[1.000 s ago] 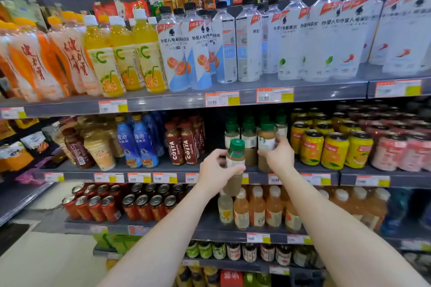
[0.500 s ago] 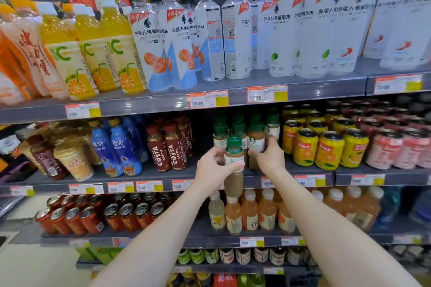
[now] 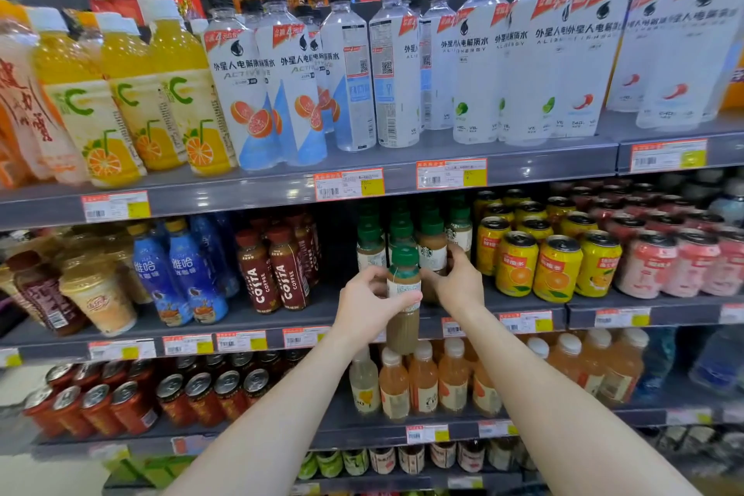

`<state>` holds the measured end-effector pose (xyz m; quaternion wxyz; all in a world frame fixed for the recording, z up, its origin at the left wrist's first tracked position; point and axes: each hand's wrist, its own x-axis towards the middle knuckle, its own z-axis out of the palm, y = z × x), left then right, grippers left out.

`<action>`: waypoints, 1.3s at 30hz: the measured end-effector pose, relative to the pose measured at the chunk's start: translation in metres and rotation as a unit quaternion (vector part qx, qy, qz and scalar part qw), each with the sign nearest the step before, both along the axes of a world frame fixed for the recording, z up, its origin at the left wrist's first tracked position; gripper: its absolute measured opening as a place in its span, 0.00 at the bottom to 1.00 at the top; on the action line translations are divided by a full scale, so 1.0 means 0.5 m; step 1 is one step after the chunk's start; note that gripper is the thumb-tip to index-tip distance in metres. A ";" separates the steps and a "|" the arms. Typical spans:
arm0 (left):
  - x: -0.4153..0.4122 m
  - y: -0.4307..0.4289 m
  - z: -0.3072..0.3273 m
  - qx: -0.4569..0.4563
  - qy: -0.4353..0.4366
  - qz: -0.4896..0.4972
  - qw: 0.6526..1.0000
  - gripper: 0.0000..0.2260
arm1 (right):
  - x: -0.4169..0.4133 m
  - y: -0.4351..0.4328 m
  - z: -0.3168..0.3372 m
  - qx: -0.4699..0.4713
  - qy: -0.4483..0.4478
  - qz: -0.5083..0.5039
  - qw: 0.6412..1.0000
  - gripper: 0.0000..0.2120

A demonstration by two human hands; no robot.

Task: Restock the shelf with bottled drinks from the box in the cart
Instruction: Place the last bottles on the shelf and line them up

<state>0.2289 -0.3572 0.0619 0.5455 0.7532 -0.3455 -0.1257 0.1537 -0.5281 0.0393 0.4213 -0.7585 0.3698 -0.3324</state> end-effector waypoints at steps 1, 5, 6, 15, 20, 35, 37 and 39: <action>-0.001 -0.002 0.000 -0.001 0.003 0.000 1.000 0.23 | -0.001 -0.001 0.001 0.003 -0.002 0.000 1.000 0.33; -0.012 -0.013 0.009 -0.008 0.006 -0.007 1.000 0.25 | -0.008 0.004 -0.001 0.030 -0.013 -0.005 0.999 0.33; -0.013 -0.016 0.009 -0.011 0.009 -0.009 1.000 0.26 | -0.013 0.007 -0.001 0.035 -0.010 -0.018 0.999 0.32; -0.046 -0.067 0.026 -0.044 -0.007 -0.024 0.999 0.24 | -0.152 0.046 0.039 0.105 -0.008 0.266 0.958 0.31; -0.078 -0.123 0.037 -0.054 -0.021 -0.029 0.998 0.25 | -0.152 0.030 0.039 0.027 -0.078 0.118 0.990 0.19; -0.060 -0.108 -0.027 0.026 -0.073 0.108 0.991 0.08 | -0.103 -0.062 0.019 0.014 -0.022 0.004 1.000 0.29; -0.047 -0.094 -0.034 0.029 -0.089 0.144 0.985 0.06 | -0.098 -0.066 0.010 0.027 -0.026 -0.001 0.999 0.29; -0.032 -0.080 -0.038 0.034 -0.115 0.192 0.974 0.06 | -0.096 -0.067 0.004 0.030 -0.029 -0.001 0.999 0.29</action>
